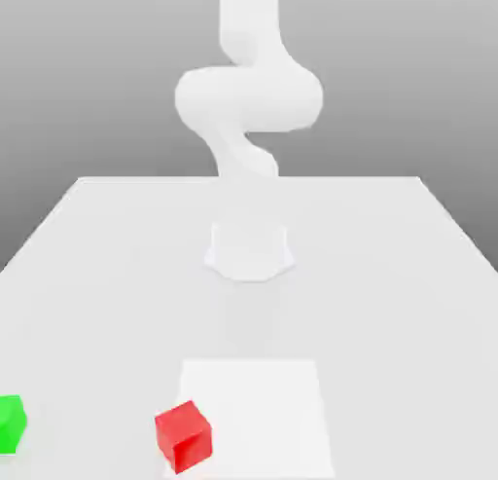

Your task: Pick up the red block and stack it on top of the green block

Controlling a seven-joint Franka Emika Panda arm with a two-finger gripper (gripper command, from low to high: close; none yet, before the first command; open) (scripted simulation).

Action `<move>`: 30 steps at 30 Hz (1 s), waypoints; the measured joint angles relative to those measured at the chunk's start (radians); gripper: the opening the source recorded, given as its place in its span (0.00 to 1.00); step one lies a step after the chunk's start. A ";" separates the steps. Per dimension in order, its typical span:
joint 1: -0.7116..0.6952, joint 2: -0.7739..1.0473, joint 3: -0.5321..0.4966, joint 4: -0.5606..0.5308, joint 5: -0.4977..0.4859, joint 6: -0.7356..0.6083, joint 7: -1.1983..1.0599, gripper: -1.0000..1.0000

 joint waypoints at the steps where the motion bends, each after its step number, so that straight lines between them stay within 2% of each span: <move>1: 0.016 0.039 -0.021 -0.008 0.009 0.015 -0.037 0.50; 9: 0.111 0.334 -0.156 -0.064 0.091 0.123 -0.319 0.50; 16: 0.140 0.589 -0.217 -0.113 0.162 0.216 -0.563 0.50; 20: 0.127 0.730 -0.226 -0.142 0.173 0.272 -0.681 0.50; 25: 0.103 0.893 -0.234 -0.177 0.129 0.351 -0.782 0.50; 30: 0.037 1.071 -0.155 -0.155 0.208 0.488 -0.862 0.50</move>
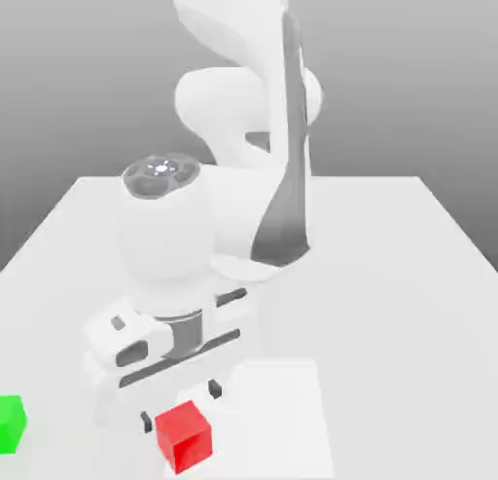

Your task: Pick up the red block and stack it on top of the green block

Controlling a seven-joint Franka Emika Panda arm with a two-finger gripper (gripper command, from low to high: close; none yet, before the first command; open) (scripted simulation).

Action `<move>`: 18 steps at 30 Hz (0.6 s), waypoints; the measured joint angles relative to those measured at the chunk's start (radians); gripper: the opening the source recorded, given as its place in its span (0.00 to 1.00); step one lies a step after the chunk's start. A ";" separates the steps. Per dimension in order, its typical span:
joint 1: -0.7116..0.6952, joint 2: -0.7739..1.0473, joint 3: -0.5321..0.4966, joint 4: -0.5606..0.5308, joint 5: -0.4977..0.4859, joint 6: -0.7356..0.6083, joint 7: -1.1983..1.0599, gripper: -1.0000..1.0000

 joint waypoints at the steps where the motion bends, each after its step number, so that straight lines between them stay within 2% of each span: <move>1: -0.009 0.019 0.011 0.003 0.011 0.016 -0.008 0.00; 8: -0.007 0.015 0.009 0.002 0.008 0.011 -0.006 0.00; 13: 0.029 -0.140 -0.057 -0.022 -0.093 -0.118 0.068 0.00; 18: -0.111 -0.118 -0.162 0.089 -0.059 -0.226 0.016 0.00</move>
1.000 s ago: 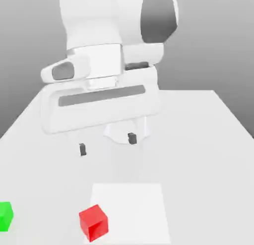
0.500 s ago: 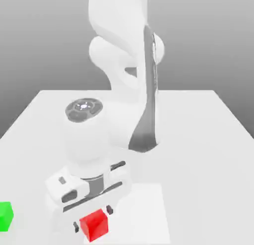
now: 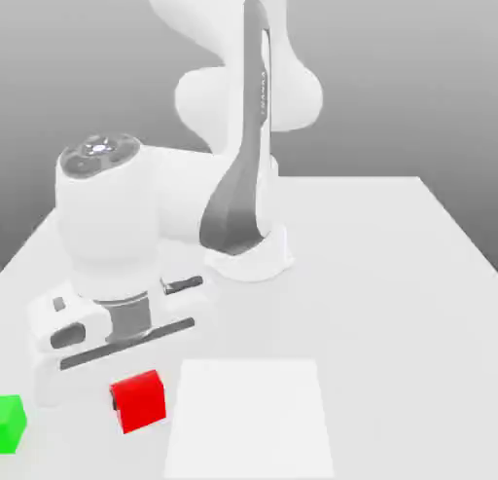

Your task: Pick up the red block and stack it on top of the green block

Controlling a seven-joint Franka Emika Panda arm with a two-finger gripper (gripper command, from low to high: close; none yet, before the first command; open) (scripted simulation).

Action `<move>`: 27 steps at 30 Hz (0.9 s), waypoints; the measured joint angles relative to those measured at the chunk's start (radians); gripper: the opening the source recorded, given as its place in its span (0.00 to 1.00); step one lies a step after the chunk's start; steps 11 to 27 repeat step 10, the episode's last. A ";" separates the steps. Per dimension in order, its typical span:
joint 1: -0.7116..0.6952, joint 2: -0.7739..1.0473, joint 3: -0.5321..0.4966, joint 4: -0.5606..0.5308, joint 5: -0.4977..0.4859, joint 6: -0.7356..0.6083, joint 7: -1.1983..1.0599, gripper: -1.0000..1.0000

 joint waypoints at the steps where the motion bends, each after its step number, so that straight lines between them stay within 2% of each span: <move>1: -0.029 0.007 -0.020 0.023 0.009 -0.018 -0.013 0.00; 3: -0.095 0.039 -0.051 0.074 0.039 -0.041 -0.046 0.00; 6: -0.186 0.155 -0.019 0.126 0.125 0.015 -0.113 0.00; 7: -0.200 0.179 -0.007 0.130 0.142 0.032 -0.125 1.00; 27: -0.200 0.179 -0.007 0.130 0.142 0.032 -0.125 1.00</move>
